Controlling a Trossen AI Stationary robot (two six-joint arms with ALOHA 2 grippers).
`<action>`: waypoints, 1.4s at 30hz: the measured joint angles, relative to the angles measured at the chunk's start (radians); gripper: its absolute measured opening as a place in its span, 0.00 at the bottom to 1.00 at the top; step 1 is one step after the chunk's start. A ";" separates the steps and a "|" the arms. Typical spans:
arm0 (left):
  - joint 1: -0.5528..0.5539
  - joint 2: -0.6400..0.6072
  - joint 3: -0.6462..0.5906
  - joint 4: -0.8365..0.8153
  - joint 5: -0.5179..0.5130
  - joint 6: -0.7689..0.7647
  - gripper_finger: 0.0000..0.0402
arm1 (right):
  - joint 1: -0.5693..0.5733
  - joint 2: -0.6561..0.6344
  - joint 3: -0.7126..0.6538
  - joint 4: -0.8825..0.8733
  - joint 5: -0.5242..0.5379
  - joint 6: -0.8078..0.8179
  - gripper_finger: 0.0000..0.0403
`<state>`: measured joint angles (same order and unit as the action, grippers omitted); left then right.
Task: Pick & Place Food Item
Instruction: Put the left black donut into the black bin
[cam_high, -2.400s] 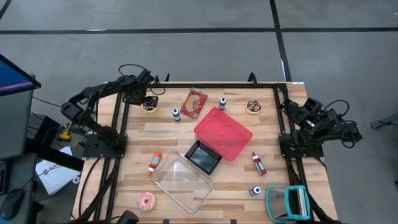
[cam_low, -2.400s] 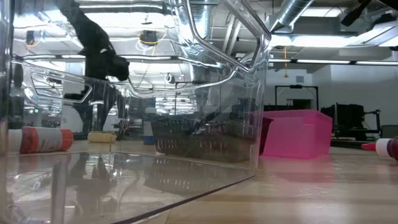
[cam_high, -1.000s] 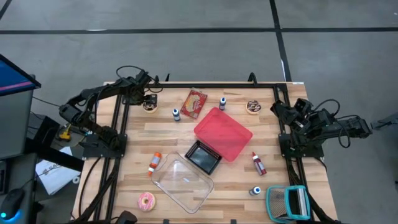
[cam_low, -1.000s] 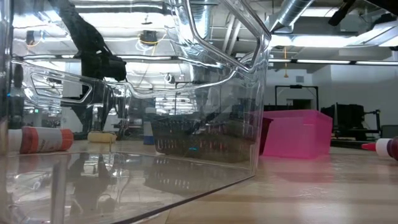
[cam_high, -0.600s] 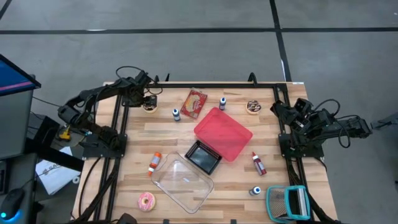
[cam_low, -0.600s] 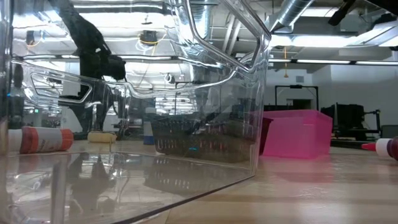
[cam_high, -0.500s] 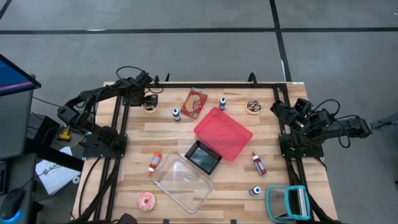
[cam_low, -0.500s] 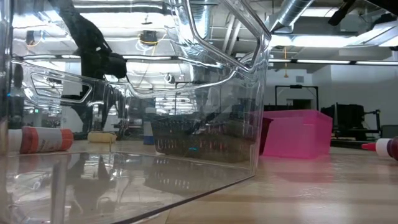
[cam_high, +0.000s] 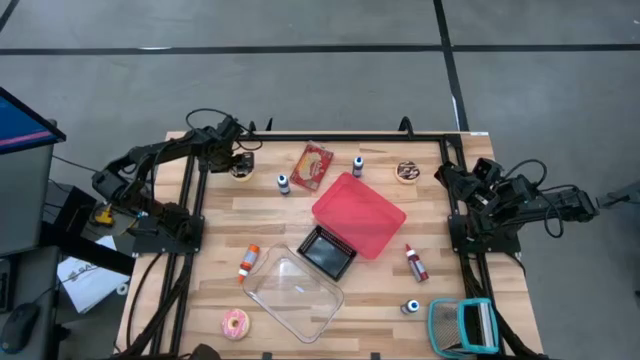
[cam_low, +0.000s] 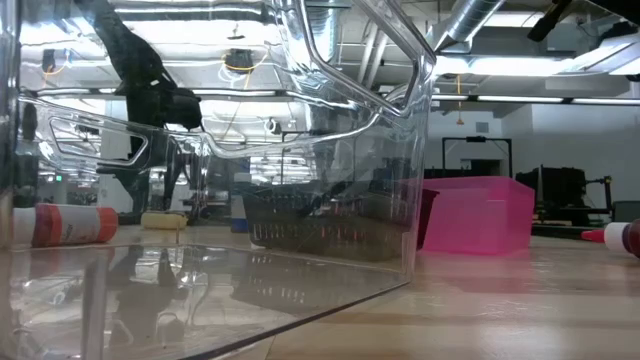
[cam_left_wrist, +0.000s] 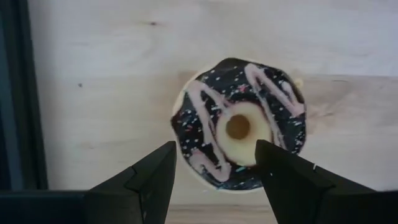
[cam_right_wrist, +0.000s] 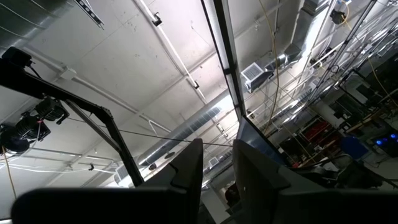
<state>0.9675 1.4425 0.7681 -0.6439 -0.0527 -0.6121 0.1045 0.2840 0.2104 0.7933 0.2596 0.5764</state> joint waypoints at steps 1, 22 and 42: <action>-0.001 0.000 -0.001 -0.001 -0.001 0.000 0.54 | 0.000 0.000 0.000 0.000 0.000 0.000 0.20; 0.010 -0.020 -0.009 0.013 0.018 -0.012 0.53 | 0.000 0.000 0.000 -0.003 0.000 0.005 0.20; -0.013 -0.068 -0.010 0.020 0.060 -0.104 0.53 | 0.000 0.005 0.000 -0.006 0.033 0.124 0.20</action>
<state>0.9543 1.3741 0.7586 -0.6236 0.0070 -0.7162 0.1043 0.2894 0.2100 0.7871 0.2924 0.7001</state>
